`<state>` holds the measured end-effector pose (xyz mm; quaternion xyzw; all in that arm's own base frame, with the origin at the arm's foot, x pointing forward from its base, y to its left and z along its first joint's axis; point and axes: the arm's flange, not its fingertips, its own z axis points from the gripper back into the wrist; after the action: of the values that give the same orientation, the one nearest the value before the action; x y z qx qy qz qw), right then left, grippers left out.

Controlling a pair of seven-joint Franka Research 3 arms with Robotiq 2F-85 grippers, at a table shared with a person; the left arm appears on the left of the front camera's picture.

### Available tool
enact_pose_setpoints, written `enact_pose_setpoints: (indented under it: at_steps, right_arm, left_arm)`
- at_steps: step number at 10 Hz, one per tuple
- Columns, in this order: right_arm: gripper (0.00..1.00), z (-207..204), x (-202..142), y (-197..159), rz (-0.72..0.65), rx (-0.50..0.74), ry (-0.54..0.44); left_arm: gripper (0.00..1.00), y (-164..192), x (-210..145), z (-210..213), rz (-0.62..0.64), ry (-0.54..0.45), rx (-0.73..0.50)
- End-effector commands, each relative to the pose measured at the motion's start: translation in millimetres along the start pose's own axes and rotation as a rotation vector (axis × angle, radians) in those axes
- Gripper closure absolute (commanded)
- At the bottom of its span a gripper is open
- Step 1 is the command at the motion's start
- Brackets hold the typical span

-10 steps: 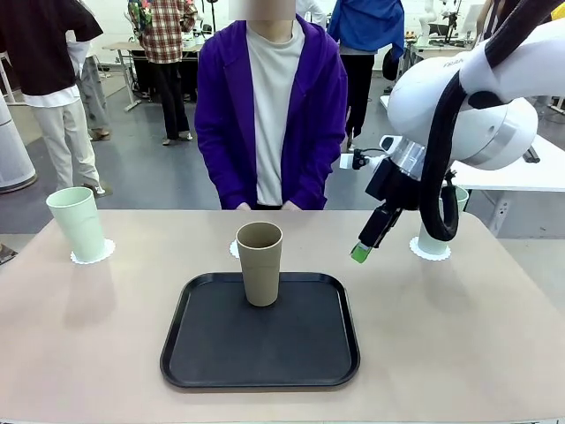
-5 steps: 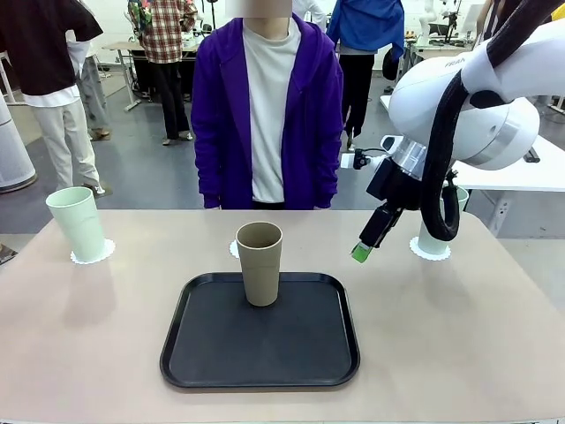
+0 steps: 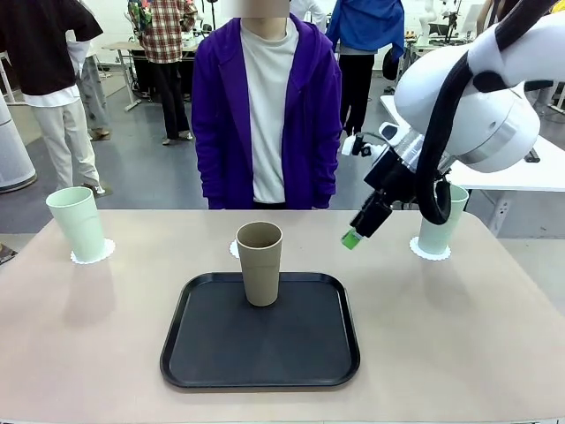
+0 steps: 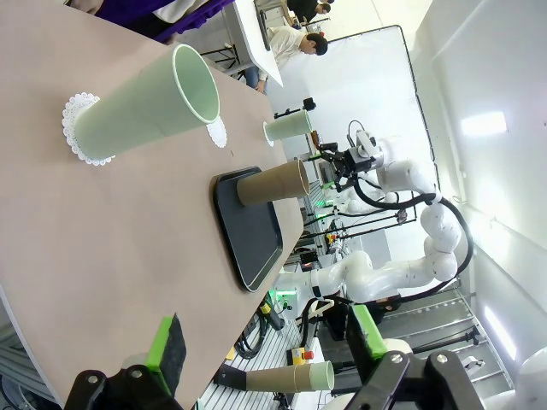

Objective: Place coasters on the table and set cups on them.
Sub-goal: Take one Reusable plastic cup from the Flat Tray and place it on a coaster set by the human.

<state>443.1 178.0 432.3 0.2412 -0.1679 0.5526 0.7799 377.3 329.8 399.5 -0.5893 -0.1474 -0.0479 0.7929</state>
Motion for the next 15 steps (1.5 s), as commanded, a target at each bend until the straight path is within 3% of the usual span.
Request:
enact_pose_setpoints:
  at_steps: [1, 3, 6, 9, 11, 13, 15]
  right_arm:
    - [0.00, -26, -26, -29, 0.214, 0.156, -0.276]
    - [0.00, -32, -50, -42, 0.283, 0.198, -0.531]
    - [0.00, -60, -75, -50, 0.293, 0.215, -0.685]
    - [0.00, -97, -83, -49, 0.245, 0.226, -0.718]
    - [0.00, -118, -81, -40, 0.228, 0.128, -0.699]
    - [0.00, -125, -75, -36, 0.255, 0.105, -0.671]
    - [0.00, -113, -80, -46, 0.218, 0.173, -0.687]
  left_arm:
    - [0.00, -2, 0, 1, 0.007, -0.003, 0.005]
    - [0.00, -2, 0, 1, 0.007, -0.003, 0.005]
    - [0.00, -2, 0, 1, 0.007, -0.003, 0.005]
    - [0.00, -2, 0, 1, 0.007, -0.003, 0.005]
    - [0.00, -2, 0, 1, 0.007, -0.003, 0.005]
    - [0.00, -2, 0, 1, 0.007, -0.003, 0.005]
    - [0.00, -2, 0, 1, 0.007, -0.003, 0.005]
